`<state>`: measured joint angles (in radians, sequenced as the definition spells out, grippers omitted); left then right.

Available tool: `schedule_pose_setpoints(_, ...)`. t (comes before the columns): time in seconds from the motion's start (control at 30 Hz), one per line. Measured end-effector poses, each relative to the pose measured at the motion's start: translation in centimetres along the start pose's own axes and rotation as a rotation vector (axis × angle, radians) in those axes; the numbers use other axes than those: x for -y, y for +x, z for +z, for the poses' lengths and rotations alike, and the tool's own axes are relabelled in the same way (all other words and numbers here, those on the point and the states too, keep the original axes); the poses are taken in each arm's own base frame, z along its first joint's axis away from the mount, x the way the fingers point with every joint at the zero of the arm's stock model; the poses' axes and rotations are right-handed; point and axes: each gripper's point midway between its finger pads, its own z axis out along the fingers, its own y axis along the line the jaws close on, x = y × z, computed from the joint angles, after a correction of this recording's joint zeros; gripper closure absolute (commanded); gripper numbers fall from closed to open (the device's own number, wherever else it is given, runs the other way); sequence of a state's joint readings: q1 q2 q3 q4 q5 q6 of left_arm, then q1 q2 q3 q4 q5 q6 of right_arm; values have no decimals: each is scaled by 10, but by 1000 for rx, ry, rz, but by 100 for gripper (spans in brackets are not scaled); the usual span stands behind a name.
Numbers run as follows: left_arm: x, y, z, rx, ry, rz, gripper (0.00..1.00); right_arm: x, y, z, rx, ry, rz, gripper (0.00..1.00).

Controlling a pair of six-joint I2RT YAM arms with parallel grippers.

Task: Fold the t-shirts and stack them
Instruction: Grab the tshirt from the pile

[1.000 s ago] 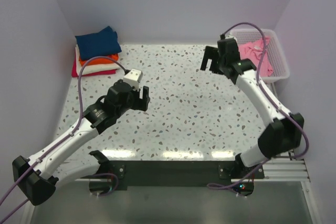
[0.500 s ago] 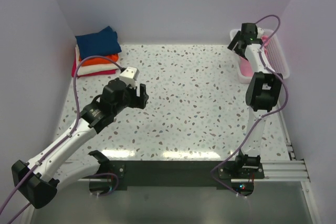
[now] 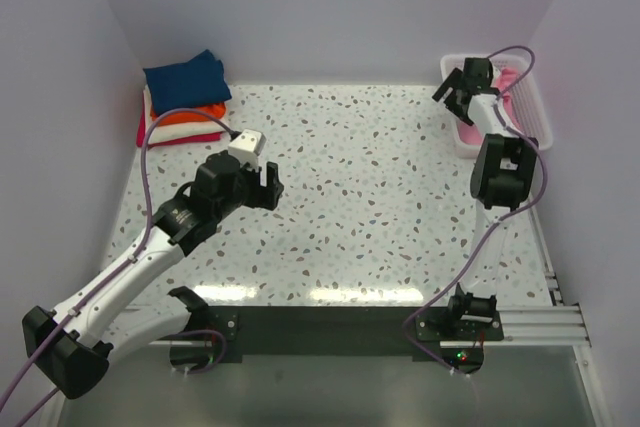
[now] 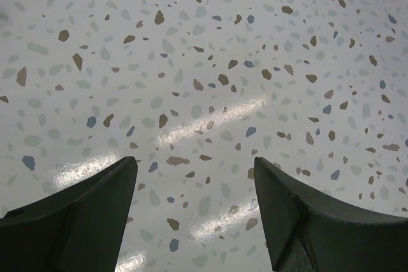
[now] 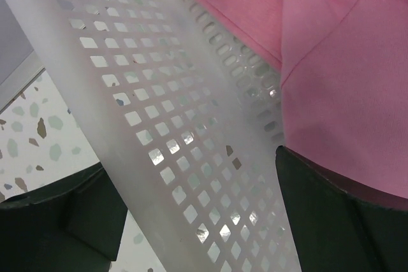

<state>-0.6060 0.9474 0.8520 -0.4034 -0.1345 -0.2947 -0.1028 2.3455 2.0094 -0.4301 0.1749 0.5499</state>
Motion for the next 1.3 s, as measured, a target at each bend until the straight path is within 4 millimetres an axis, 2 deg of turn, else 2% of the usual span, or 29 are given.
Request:
schedule_pose_setpoints(0.3, -1, 0, 1, -1, -4, -2, 21, -8, -4, -2, -51, -158, 16, 9)
schedule_pose_setpoints(0.4, -1, 0, 1, -2, -4, -2, 21, -10, -13, -8, -39, -184, 24, 8)
schedule_pose_setpoints(0.5, -1, 0, 1, -2, -4, -2, 21, -13, -36, -26, 12, -202, 33, 8)
schedule_pose_setpoints(0.7, -1, 0, 1, -2, -3, -2, 21, -14, -95, -77, 182, -193, 45, 7)
schedule_pose_setpoints(0.77, -1, 0, 1, -2, -3, -1, 21, -7, -107, -85, 221, -156, 49, 8)
schedule_pose_setpoints(0.83, -1, 0, 1, -2, -3, -2, 21, 2, -112, -86, 239, -111, 49, 8)
schedule_pose_setpoints(0.93, -1, 0, 1, -2, -2, -2, 21, 25, -106, -72, 220, -19, 45, 8)
schedule_pose_setpoints(1.07, -1, 1, 1, -3, -2, -1, 21, 56, -87, -42, 164, 87, 32, 9)
schedule_pose_setpoints(1.17, -1, 1, 2, -7, -3, -1, 21, 79, -59, -15, 88, 157, 19, 10)
schedule_pose_setpoints(1.3, -1, 3, 3, -13, -4, 0, 21, 100, -24, 11, -2, 220, 1, 11)
